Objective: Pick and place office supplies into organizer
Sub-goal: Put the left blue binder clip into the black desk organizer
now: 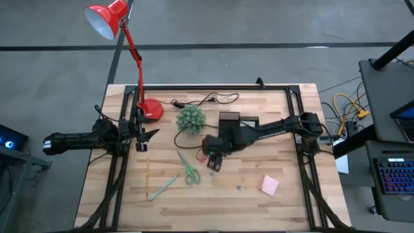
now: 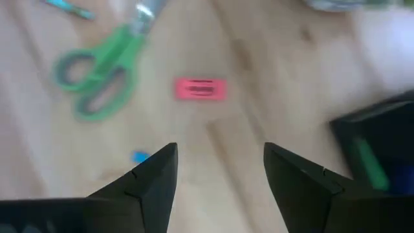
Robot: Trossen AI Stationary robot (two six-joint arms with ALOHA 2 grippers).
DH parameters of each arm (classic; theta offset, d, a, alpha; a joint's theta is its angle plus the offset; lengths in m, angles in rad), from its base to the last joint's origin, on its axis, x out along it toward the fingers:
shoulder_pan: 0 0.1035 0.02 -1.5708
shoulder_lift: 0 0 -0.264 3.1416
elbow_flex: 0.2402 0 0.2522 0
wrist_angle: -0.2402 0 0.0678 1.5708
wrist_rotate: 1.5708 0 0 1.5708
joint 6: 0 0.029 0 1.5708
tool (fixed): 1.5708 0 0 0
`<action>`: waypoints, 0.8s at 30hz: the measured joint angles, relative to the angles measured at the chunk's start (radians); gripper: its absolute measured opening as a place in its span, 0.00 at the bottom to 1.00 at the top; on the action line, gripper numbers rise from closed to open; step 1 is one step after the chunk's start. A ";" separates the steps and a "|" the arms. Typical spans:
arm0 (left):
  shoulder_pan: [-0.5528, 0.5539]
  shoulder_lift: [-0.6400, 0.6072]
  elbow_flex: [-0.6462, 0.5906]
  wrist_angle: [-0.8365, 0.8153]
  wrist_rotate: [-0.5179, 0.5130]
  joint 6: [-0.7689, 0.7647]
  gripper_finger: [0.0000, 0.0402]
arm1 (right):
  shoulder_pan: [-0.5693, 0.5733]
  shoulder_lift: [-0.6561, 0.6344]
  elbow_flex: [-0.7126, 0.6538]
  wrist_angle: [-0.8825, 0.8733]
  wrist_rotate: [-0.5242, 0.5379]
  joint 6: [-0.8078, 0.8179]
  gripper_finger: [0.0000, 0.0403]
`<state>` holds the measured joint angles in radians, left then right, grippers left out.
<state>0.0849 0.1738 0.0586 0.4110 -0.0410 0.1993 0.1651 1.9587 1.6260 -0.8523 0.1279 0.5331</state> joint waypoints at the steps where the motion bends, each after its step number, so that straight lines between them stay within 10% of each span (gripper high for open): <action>1: 0.000 0.000 0.000 0.000 0.000 0.000 0.44 | 0.017 0.001 0.000 0.014 0.000 0.022 0.54; 24: 0.000 0.000 0.000 0.000 0.000 0.000 0.44 | 0.184 0.218 -0.010 0.138 0.142 0.353 0.54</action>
<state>0.0846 0.1738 0.0589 0.4110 -0.0410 0.1989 0.3489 2.1766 1.6157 -0.7145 0.2696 0.8865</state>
